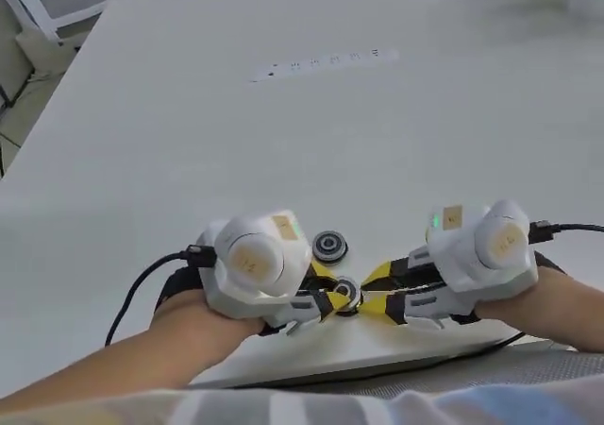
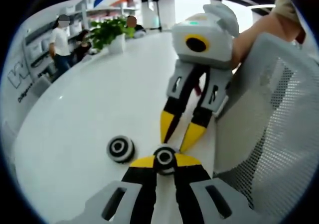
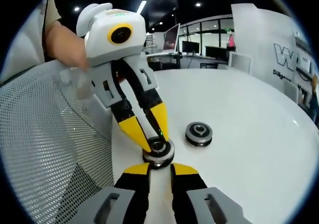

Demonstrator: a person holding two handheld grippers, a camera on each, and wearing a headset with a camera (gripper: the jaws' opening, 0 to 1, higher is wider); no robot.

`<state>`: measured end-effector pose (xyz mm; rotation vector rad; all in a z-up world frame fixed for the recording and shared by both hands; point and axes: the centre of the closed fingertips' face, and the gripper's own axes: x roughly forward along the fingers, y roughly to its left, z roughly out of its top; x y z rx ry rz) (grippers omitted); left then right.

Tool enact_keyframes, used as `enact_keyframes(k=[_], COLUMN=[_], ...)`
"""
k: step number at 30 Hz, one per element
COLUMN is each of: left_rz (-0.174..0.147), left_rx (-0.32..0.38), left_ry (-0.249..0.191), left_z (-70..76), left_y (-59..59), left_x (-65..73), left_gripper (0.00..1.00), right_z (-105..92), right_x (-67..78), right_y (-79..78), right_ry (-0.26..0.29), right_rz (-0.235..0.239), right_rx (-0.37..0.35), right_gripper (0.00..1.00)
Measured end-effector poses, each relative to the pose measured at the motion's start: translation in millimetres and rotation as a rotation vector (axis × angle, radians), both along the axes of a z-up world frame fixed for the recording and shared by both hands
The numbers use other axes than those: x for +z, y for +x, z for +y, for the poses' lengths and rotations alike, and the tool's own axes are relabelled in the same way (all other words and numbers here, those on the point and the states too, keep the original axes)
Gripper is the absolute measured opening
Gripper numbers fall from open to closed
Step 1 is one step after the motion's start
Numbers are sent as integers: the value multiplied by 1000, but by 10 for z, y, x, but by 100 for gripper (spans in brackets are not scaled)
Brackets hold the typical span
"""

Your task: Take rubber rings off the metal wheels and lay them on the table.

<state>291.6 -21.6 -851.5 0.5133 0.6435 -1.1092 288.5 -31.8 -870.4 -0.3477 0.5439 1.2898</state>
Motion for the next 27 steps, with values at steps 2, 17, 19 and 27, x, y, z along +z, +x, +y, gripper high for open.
enact_keyframes(k=[2, 17, 19, 27], left_rz=[0, -1, -2, -3], left_rx=[0, 3, 2, 2], left_ry=[-2, -8, -9, -8], left_z=[0, -1, -1, -3], left_y=[1, 3, 4, 1], left_x=[0, 2, 2, 4], left_gripper=[13, 13, 13, 13], right_z=[-1, -2, -1, -9], right_x=[-6, -26, -30, -3], right_y=[8, -10, -11, -43], right_ry=[1, 8, 4, -7], right_rz=[5, 53, 50, 45], right_rx=[-2, -18, -17, -15], right_gripper=[14, 9, 9, 3])
